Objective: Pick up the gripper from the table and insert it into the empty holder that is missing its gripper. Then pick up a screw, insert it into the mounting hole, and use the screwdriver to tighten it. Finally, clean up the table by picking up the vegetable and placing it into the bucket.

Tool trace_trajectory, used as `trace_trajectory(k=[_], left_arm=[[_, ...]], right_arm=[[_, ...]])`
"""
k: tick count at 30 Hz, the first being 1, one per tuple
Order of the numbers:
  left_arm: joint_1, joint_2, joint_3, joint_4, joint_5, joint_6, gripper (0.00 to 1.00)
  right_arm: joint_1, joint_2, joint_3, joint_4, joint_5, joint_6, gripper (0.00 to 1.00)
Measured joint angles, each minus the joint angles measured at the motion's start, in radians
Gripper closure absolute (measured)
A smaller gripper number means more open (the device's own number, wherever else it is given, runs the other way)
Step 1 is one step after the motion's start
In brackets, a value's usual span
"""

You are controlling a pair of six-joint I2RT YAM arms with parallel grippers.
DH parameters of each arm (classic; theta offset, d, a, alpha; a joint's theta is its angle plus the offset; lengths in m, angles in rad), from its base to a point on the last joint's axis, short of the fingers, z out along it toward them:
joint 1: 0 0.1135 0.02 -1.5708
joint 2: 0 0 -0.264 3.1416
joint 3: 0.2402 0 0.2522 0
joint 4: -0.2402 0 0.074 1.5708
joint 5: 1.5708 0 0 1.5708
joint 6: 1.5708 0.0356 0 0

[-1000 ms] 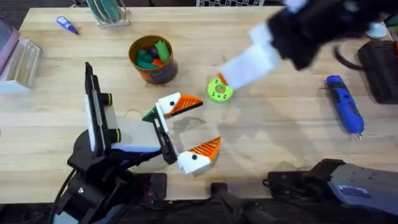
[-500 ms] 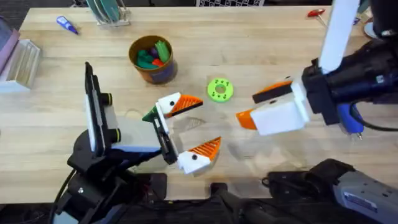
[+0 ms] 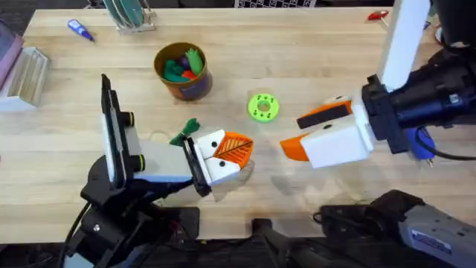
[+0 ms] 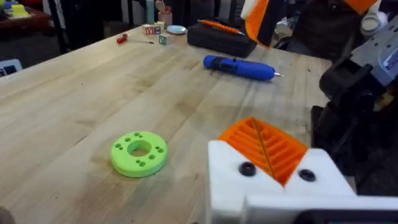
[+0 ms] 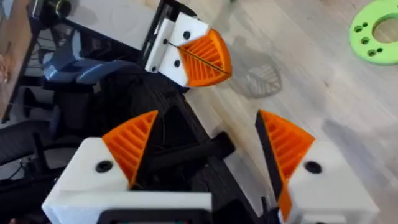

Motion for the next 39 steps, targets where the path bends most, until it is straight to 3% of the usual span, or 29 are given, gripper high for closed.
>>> trace_trajectory(k=[7,10,16,20,26,33,39], left_arm=[[0.0,0.0,0.0,0.0,0.0,-0.001,0.993],[0.0,0.0,0.0,0.0,0.0,-0.001,0.993],[0.0,0.0,0.0,0.0,0.0,-0.001,0.994],[0.0,0.0,0.0,0.0,0.0,-0.001,0.994],[0.0,0.0,0.0,0.0,0.0,-0.001,0.994],[0.0,0.0,0.0,0.0,0.0,-0.001,0.994],[0.0,0.0,0.0,0.0,0.0,-0.001,0.994]], right_arm=[[0.0,0.003,0.0,0.003,0.006,0.0,0.061],[0.0,0.031,0.0,0.0,0.061,0.001,0.059],[-0.004,0.158,0.0,0.075,0.367,0.04,0.057],[-0.054,0.226,-0.002,0.167,0.571,0.069,0.056],[-0.285,0.308,-0.002,0.255,0.756,0.08,0.054],[-0.586,0.415,-0.002,0.357,0.85,0.014,0.054],[-0.768,0.484,-0.002,0.456,0.894,-0.012,0.055]])
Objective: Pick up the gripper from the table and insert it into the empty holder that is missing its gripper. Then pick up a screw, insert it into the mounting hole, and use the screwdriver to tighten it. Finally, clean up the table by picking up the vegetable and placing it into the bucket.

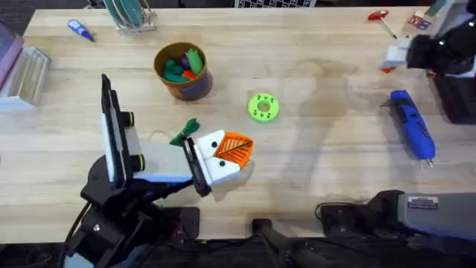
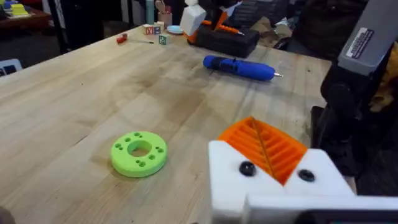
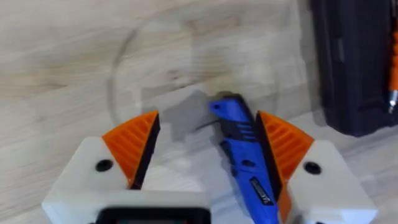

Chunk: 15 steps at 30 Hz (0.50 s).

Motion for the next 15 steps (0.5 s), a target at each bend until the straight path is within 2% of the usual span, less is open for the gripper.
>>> trace_trajectory(k=[7,15], left_arm=[[0.0,0.0,0.0,-0.002,0.0,0.0,0.994],[0.0,0.0,0.0,-0.002,0.0,0.0,0.994]], right_arm=[[-0.096,0.072,0.0,-0.024,0.008,-0.11,0.055],[-0.133,0.091,0.0,-0.105,0.008,-0.427,0.054]])
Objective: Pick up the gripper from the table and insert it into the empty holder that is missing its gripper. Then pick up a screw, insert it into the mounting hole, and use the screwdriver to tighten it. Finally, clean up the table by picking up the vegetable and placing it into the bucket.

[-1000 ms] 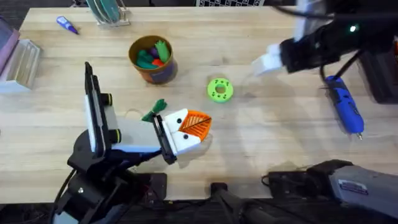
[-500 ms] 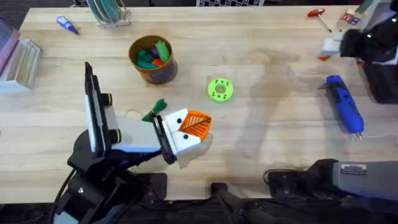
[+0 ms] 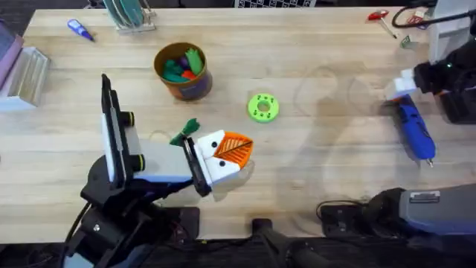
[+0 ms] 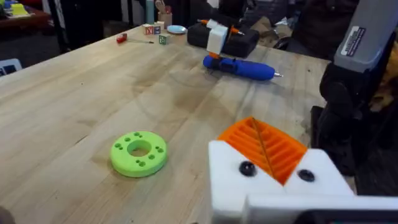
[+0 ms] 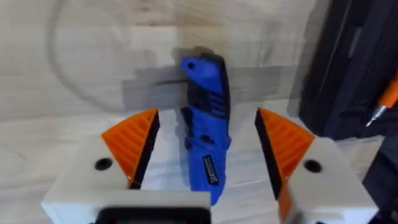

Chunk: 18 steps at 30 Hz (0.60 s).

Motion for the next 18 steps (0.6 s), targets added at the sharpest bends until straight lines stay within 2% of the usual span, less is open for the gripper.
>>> trace_trajectory(k=[10,18], left_arm=[[0.0,0.0,0.0,0.0,0.0,0.0,0.994],[0.0,0.0,0.0,0.0,0.0,0.0,0.994]], right_arm=[[-0.136,0.053,-0.001,-0.048,-0.101,-0.129,0.052],[-0.15,0.113,-0.001,-0.011,-0.164,-0.149,0.054]])
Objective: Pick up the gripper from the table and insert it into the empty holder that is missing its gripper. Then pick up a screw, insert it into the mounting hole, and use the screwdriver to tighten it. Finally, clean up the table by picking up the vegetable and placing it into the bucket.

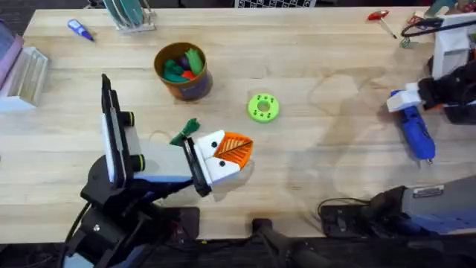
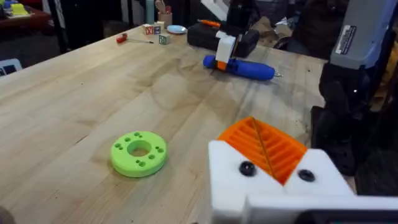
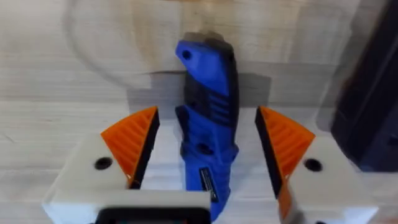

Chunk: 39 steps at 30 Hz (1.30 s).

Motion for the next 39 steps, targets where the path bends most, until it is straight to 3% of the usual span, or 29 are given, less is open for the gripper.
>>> trace_trajectory(k=[16,20,26,30,35,39], left_arm=[[0.0,0.0,0.0,0.0,0.0,0.0,0.994],[0.0,0.0,0.0,0.0,0.0,0.0,0.994],[0.0,0.0,0.0,0.0,0.0,0.0,0.994],[0.0,0.0,0.0,0.0,0.0,0.0,0.994],[0.0,0.0,0.0,0.0,0.0,0.0,0.994],[0.0,0.0,0.0,0.0,0.0,0.0,0.994]], right_arm=[[0.0,0.083,0.0,0.021,-0.025,-0.003,0.101],[0.0,0.083,0.0,0.021,-0.027,-0.003,0.201],[0.0,0.083,0.001,0.023,-0.023,-0.006,0.507],[0.0,0.083,0.001,0.017,-0.022,-0.008,0.628],[0.0,0.09,0.001,0.02,-0.023,-0.015,0.948],[0.001,0.089,0.001,0.018,-0.023,-0.014,0.978]])
